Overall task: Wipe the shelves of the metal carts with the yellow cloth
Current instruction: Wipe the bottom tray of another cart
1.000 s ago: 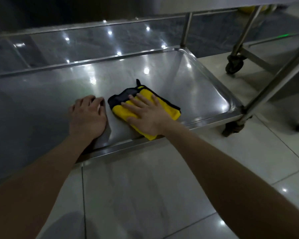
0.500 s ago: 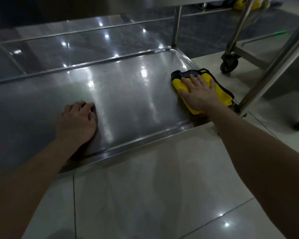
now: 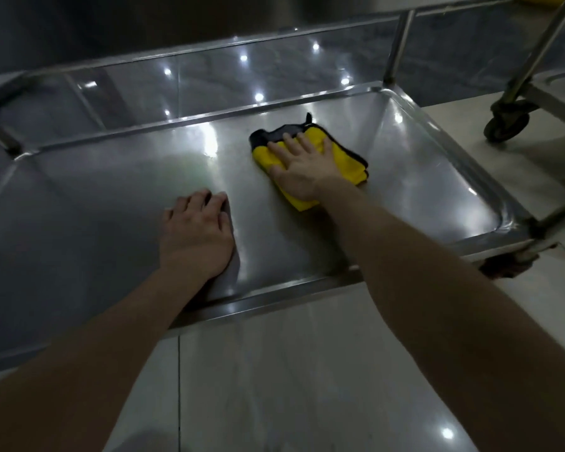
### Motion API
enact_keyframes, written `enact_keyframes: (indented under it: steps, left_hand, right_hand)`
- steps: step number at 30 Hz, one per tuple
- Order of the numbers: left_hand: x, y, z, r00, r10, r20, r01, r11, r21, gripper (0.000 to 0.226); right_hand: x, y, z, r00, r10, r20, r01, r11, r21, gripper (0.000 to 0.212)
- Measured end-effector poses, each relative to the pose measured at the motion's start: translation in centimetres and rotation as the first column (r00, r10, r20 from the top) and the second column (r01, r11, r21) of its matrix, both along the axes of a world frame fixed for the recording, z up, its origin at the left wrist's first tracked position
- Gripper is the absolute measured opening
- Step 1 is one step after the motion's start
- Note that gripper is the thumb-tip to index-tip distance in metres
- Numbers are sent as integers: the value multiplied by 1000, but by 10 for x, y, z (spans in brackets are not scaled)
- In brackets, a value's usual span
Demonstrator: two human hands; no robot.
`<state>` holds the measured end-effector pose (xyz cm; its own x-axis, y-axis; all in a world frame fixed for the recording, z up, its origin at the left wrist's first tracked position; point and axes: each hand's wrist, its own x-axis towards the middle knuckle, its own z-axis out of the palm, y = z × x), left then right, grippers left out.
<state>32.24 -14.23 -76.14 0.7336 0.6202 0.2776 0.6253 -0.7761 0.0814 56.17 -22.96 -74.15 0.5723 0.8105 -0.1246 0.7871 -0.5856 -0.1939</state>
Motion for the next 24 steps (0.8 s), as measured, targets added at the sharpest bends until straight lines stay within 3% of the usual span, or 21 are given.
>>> enact_keyframes:
  steps: [6, 10, 14, 17, 19, 21, 24]
  left_hand:
    - [-1, 0, 3, 1000, -19, 5, 19, 999, -46, 54]
    - [-1, 3, 8, 998, -40, -41, 36, 995, -92, 52]
    - [-5, 9, 21, 995, -89, -53, 77, 978, -196, 47]
    - [-27, -10, 33, 951, -261, 168, 282, 953, -114, 46]
    - [-46, -32, 39, 848, -474, 236, 498, 865, -55, 45]
    - [-60, -51, 40, 761, -634, 141, 644, 764, -41, 59]
    - [-66, -68, 42, 729, -685, -7, 682, 727, -81, 67]
  right_hand:
    - [-95, -75, -5, 984, 177, 26, -177, 984, 32, 70]
    - [-132, -121, 3, 960, 280, -6, -279, 960, 13, 87]
    - [-150, -148, 10, 937, 257, 237, -271, 962, 29, 118]
    - [-171, -172, -4, 953, 139, 267, -152, 988, 28, 120]
    - [-180, -184, -9, 960, 121, 254, -120, 993, -21, 110]
    - [-182, -186, -1, 975, 106, 194, -107, 994, -5, 99]
    - [-185, -192, 27, 995, 103, -11, -102, 992, 67, 89]
